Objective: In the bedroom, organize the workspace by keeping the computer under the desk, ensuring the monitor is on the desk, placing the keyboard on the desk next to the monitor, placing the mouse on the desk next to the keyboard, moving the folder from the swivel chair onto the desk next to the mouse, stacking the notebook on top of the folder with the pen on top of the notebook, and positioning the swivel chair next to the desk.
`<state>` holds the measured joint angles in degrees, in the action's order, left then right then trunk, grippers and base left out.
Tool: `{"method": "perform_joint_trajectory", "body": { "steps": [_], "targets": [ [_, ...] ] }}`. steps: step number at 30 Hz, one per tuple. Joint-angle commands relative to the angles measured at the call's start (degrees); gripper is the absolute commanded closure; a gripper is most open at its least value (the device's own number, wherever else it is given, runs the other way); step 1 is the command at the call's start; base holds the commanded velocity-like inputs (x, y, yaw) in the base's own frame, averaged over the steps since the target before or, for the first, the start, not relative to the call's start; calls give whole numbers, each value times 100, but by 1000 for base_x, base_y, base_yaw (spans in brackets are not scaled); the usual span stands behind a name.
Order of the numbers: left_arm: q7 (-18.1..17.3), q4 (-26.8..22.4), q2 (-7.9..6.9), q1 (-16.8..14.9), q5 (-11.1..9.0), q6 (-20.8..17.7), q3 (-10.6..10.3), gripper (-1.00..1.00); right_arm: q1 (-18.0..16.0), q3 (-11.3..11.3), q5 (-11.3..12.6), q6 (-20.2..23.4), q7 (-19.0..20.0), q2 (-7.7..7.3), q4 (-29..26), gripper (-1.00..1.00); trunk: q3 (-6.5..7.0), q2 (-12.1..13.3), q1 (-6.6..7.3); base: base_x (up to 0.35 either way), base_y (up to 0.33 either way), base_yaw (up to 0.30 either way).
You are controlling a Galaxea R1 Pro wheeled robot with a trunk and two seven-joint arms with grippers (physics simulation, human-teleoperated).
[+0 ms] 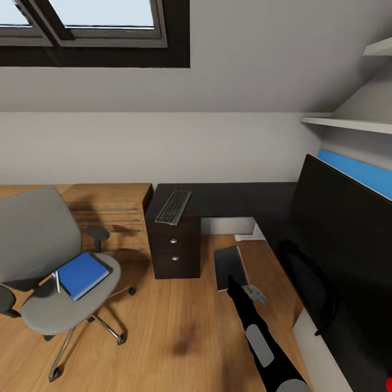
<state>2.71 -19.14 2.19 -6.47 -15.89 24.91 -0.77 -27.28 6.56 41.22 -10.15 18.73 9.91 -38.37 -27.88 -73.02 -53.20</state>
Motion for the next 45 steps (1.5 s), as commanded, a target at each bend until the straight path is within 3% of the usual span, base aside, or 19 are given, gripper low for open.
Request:
{"method": "perform_joint_trajectory", "body": {
  "steps": [1,11,17,23,45],
  "targets": [
    [28,3,1,-3,7,16,-10,-100,-5,18,61,6,51,6,5,100,-5,-3,-3,335,61,0],
    [28,7,2,-3,7,17,-13,-100,-5,0,33,-6,88,2,-78,100,-5,-3,-3,318,74,0],
    [21,7,17,-3,15,22,-36,-100,-5,9,47,29,110,8,-403,100,-5,-3,-3,35,4,0],
    [20,7,27,-3,26,22,-40,-100,-4,5,67,236,410,8,-461,100,-5,-3,-3,120,1,0],
    [19,125,34,-3,33,13,-47,-100,-2,12,86,544,647,8,-476,100,-5,-3,-3,320,0,0]
  ]
}}
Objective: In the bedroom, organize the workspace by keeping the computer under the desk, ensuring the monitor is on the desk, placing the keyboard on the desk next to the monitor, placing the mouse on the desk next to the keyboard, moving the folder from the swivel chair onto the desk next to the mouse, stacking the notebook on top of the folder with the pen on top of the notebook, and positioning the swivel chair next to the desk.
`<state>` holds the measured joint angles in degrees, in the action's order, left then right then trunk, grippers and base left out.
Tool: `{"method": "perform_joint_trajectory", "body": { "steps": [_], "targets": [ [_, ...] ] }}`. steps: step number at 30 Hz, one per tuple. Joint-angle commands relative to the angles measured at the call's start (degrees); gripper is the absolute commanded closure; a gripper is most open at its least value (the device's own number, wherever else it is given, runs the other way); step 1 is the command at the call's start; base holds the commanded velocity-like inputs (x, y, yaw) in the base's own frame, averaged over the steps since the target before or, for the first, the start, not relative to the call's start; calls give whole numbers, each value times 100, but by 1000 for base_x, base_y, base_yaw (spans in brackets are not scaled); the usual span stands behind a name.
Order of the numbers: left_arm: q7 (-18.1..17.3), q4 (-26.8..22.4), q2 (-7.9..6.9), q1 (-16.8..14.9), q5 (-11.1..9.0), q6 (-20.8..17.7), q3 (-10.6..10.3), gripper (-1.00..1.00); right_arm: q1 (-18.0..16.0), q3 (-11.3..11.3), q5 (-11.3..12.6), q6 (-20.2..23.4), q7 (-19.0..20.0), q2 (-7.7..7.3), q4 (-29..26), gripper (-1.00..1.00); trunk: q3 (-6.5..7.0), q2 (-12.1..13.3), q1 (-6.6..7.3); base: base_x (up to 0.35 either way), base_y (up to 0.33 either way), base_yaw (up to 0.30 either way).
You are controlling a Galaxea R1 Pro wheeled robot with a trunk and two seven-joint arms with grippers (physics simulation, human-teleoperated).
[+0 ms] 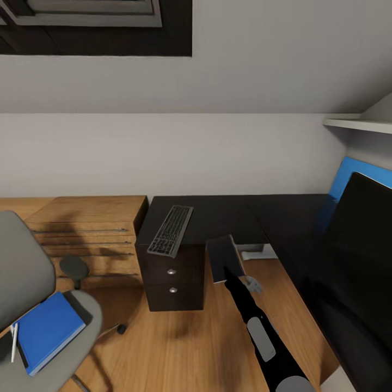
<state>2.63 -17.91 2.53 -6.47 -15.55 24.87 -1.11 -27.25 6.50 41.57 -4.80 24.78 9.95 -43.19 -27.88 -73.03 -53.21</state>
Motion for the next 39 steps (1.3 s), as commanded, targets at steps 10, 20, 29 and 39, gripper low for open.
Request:
{"method": "perform_joint_trajectory", "body": {
  "steps": [10,20,29,39],
  "targets": [
    [20,7,17,-3,7,24,-21,-100,-1,18,53,190,45,5,-83,100,-5,-3,-3,82,0,0],
    [19,7,28,-3,8,19,-29,-100,1,25,171,612,225,2,-103,100,-5,-3,-3,112,0,0],
    [14,13,28,-3,8,18,-30,-100,1,39,474,661,254,-18,-160,100,-5,-3,-3,289,0,0],
    [15,16,28,-3,8,18,-30,-100,1,58,500,664,245,-20,-172,100,-5,-3,-3,185,0,0]
  ]
}}
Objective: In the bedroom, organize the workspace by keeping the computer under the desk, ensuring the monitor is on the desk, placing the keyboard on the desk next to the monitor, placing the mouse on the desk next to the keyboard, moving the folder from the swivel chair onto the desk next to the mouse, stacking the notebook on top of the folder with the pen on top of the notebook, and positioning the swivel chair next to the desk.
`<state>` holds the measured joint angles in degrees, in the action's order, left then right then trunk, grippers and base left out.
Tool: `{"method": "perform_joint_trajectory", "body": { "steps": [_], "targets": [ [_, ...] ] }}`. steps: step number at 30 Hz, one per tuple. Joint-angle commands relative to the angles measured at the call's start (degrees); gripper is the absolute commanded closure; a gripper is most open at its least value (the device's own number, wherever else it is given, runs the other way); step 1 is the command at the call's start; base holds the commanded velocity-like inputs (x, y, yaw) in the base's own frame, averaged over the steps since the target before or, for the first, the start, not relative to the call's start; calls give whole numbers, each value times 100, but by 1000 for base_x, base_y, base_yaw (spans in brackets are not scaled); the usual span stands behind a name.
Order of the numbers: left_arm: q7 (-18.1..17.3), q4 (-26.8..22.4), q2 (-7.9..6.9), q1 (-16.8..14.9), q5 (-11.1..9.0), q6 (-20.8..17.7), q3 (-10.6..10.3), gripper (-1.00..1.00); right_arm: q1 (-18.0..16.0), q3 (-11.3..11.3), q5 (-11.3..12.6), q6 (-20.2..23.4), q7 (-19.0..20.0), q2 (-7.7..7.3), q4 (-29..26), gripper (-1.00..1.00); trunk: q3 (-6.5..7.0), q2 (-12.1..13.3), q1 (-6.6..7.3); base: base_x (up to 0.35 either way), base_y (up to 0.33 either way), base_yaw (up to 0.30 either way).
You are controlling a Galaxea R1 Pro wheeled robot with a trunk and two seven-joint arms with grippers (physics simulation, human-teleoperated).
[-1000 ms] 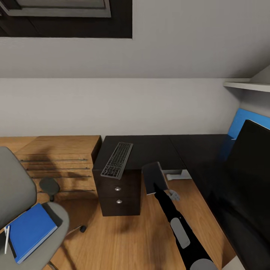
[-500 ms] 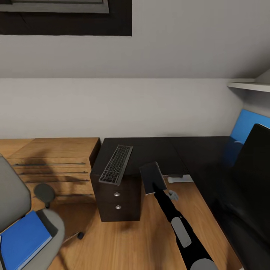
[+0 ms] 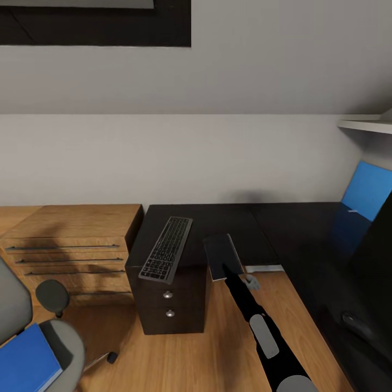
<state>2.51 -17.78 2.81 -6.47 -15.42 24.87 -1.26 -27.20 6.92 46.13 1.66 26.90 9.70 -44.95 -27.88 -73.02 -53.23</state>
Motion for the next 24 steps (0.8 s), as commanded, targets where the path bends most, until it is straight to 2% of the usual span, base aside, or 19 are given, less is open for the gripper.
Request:
{"method": "perform_joint_trajectory", "body": {
  "steps": [1,5,15,24],
  "targets": [
    [25,2,0,-3,-5,18,-15,-100,-4,19,42,16,30,5,5,100,-6,-3,-1,74,0,0],
    [22,2,0,-3,-5,18,-15,-100,-4,48,38,12,4,5,4,100,-6,-3,-1,43,0,0],
    [22,1,0,-3,-5,18,-15,-100,-4,343,43,10,-258,5,13,100,-6,-3,-1,20,-3,0],
    [23,2,0,-3,-5,18,-15,-100,-4,385,45,10,-282,5,13,100,-6,-3,-1,183,-113,0]
  ]
}}
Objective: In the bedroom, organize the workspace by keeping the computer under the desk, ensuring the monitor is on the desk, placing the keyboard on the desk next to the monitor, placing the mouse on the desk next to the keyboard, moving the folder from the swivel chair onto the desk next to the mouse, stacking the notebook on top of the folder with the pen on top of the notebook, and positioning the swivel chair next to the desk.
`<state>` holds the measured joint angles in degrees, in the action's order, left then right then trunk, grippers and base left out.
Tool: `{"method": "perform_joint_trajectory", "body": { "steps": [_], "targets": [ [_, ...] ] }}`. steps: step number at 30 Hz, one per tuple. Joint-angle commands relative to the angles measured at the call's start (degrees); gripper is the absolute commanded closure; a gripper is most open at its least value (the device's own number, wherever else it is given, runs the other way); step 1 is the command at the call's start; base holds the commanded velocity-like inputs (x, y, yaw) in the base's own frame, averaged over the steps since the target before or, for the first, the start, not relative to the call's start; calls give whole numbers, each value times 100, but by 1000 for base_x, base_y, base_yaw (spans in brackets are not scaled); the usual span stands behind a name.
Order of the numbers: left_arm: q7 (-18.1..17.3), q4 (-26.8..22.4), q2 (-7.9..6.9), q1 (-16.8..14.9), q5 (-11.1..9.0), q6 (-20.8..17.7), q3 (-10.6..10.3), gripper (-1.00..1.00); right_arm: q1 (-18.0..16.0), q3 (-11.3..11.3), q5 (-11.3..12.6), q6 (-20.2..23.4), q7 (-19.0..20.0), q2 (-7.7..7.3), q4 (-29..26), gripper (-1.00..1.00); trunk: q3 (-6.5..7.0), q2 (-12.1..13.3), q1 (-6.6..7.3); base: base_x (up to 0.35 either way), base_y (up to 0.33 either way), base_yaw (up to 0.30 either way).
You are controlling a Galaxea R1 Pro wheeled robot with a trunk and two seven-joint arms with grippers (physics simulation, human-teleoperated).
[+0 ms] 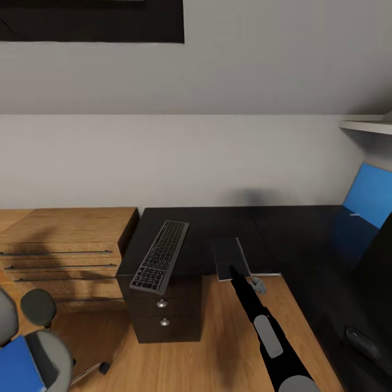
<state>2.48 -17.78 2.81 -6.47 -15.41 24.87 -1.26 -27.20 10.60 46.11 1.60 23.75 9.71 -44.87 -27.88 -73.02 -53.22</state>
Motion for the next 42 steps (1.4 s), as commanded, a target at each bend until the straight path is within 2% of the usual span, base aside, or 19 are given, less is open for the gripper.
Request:
{"method": "perform_joint_trajectory", "body": {
  "steps": [1,34,38,42],
  "targets": [
    [26,2,0,-3,-6,18,-15,-100,-5,18,47,17,34,5,5,100,-5,-3,-1,127,-80,0],
    [29,2,-4,-3,-6,21,-13,-100,-5,4,40,25,138,-9,21,100,-5,-3,-1,12,-7,0],
    [44,132,113,-3,-18,-50,22,-100,41,133,87,59,198,29,149,100,-6,-3,-1,0,0,0],
    [39,235,128,-3,-38,-59,21,-100,39,265,153,72,274,29,102,100,-6,-3,-1,0,0,0]
  ]
}}
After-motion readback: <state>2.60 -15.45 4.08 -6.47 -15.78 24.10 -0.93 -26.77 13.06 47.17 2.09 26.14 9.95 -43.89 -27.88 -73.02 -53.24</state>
